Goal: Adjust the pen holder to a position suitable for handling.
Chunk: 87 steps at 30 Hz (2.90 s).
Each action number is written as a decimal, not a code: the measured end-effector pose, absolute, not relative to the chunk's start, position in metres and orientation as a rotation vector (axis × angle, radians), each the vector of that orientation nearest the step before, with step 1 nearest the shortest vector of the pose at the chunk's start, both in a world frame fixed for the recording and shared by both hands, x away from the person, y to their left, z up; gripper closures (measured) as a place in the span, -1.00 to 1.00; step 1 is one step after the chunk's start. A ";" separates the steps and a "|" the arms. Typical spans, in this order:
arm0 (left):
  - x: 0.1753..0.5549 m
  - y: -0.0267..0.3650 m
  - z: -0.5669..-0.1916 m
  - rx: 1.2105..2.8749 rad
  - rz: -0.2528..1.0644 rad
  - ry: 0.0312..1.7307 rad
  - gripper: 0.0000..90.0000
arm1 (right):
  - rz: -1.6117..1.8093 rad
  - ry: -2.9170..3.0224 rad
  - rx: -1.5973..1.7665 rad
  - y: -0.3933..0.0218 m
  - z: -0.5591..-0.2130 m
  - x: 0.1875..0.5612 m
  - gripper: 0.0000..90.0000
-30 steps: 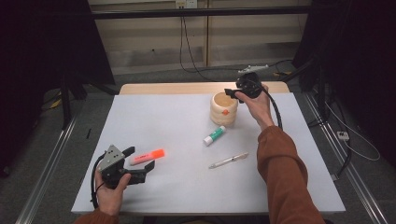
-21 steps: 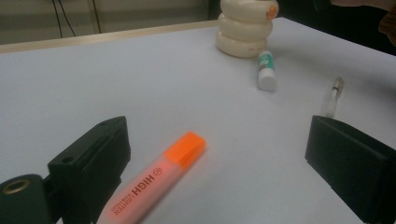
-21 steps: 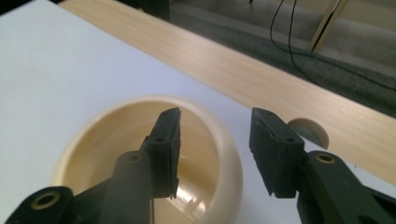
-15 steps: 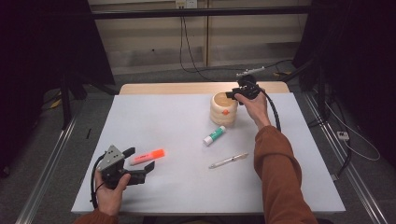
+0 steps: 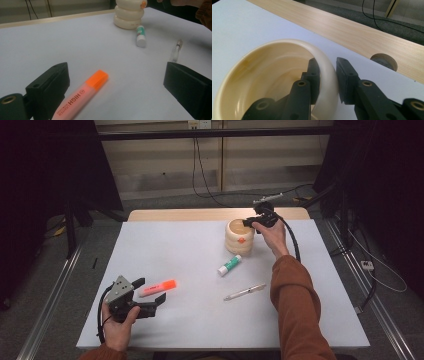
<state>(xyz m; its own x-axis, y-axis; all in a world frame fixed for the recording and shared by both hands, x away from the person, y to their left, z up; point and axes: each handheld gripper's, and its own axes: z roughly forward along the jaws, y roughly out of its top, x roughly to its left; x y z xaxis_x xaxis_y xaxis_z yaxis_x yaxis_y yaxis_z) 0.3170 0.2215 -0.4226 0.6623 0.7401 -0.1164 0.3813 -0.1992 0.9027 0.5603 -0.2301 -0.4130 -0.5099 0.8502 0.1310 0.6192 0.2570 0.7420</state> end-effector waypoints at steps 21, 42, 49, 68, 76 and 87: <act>0.316 0.224 -0.422 1.804 0.431 0.899 -0.85 | 1.097 2.173 1.406 -0.233 -0.404 0.556 0.67; 0.316 0.224 -0.422 1.806 0.437 0.904 -0.85 | 1.164 2.126 1.357 -0.239 -0.373 0.524 0.67; 0.316 0.224 -0.421 1.804 0.438 0.906 -0.85 | 1.162 2.125 1.345 -0.238 -0.367 0.510 0.67; 0.317 0.226 -0.421 1.800 0.451 0.915 -0.85 | 1.196 2.146 1.302 -0.230 -0.354 0.453 0.67; 0.315 0.226 -0.420 1.802 0.456 0.912 -0.85 | 1.210 2.154 1.297 -0.220 -0.353 0.428 0.67; 0.315 0.226 -0.420 1.801 0.454 0.913 -0.85 | 1.259 2.191 1.257 -0.189 -0.358 0.400 0.67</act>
